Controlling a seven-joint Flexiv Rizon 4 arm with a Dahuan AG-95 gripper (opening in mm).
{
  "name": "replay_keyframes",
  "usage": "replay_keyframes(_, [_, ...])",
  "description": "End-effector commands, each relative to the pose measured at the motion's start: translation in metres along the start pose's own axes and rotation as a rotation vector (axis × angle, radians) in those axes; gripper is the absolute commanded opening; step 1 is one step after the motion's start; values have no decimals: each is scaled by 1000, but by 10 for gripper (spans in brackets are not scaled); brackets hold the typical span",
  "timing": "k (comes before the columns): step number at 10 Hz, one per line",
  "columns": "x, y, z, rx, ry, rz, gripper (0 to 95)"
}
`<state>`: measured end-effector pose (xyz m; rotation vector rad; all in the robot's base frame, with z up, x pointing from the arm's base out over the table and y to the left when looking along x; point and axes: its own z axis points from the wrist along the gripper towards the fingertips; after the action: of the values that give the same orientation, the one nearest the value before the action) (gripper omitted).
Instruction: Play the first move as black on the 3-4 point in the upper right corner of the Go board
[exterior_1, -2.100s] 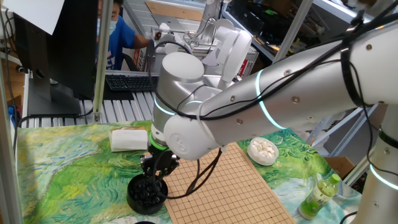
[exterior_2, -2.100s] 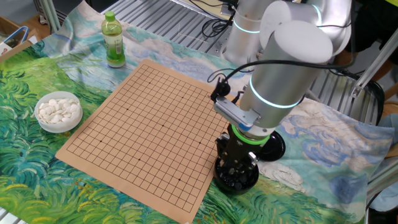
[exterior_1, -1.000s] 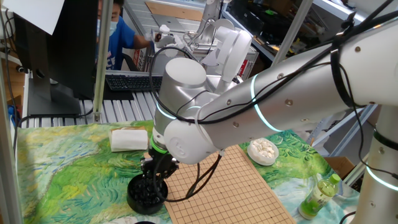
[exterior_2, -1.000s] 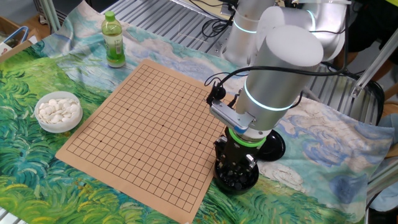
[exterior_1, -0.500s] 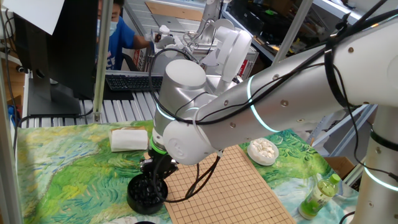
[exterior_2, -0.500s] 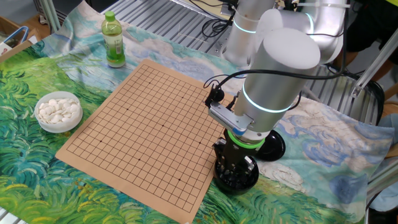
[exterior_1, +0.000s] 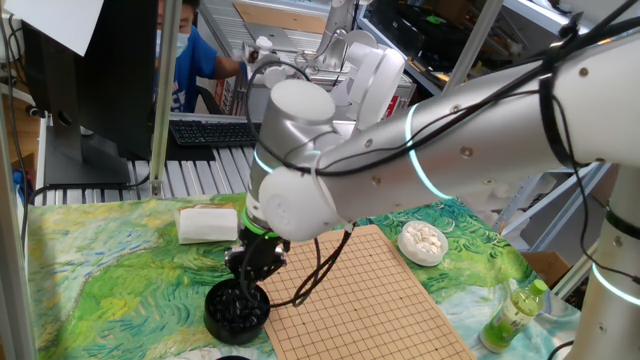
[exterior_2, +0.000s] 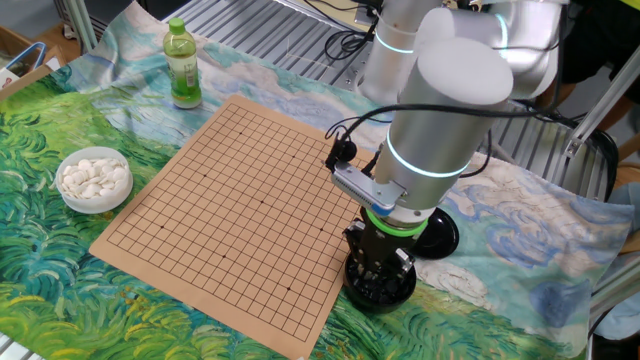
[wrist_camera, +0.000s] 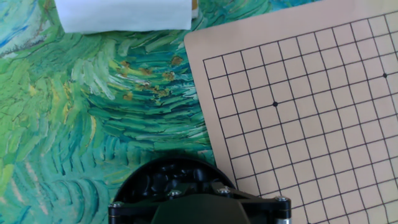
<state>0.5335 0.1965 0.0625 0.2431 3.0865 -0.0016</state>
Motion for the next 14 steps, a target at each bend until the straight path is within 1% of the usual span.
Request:
replay_keyframes(1, [0,2,-2,-22,16,15,0])
replay_keyframes(2, [0,4,-7,-43,38,31,0])
replay_keyframes(4, [1,8,-15,-66,57,56,0])
replay_keyframes(5, [1,10,-21,-75,65,71,0])
replay_keyframes(8, [2,14,-34,-75,71,87,0])
replay_keyframes(10, [2,14,-36,-74,70,89,0])
replay_keyframes(12, [2,14,-36,-67,69,84,0])
replay_keyframes(14, [2,14,-37,-65,74,84,0])
